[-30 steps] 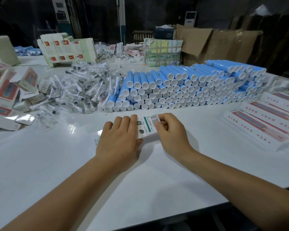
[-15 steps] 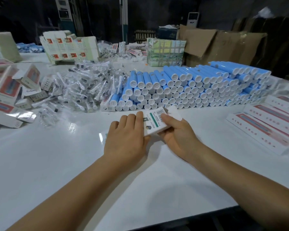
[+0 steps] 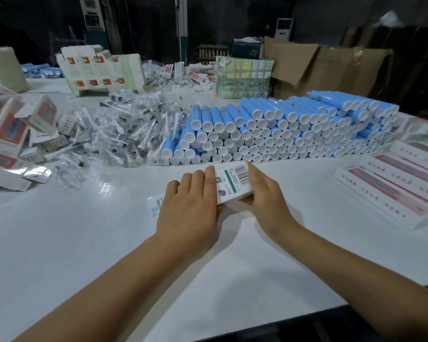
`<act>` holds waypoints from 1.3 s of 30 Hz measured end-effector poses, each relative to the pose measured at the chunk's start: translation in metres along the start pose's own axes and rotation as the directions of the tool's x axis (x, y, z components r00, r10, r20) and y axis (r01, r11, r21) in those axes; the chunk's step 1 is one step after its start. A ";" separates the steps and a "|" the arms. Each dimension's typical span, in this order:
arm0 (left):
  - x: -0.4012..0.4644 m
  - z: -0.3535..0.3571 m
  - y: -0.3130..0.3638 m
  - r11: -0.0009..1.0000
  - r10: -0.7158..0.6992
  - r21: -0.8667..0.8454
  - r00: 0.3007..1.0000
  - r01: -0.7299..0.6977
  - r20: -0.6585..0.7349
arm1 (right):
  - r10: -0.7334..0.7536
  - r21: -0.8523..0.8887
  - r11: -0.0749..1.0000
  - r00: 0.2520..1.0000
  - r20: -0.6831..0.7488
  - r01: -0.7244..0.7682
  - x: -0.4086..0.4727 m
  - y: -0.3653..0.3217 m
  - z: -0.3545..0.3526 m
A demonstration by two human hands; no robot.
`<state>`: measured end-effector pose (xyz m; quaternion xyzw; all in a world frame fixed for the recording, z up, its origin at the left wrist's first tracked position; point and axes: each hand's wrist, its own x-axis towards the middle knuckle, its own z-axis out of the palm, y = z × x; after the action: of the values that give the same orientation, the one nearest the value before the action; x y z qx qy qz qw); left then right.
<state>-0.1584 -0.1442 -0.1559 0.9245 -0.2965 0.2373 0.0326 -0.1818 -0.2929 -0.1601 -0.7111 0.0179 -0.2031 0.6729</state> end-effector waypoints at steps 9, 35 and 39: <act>-0.001 0.001 -0.004 1.000 -0.002 -0.029 0.999 0.001 -0.045 | 0.093 0.326 0.939 0.994 0.059 -0.107 0.008 0.003 -0.009; 0.005 0.005 -0.006 1.000 -0.018 0.018 1.000 0.018 0.004 | -0.184 -0.211 0.964 0.978 -0.101 0.160 -0.002 0.014 0.002; 0.006 0.010 -0.007 0.997 -0.006 0.078 1.000 0.005 0.002 | -0.297 -0.390 0.887 0.952 -0.072 0.248 -0.004 0.015 0.003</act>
<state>-0.1466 -0.1438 -0.1613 0.9261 -0.2844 0.2478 -0.0033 -0.1808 -0.2902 -0.1759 -0.8076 -0.0001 -0.3341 0.4860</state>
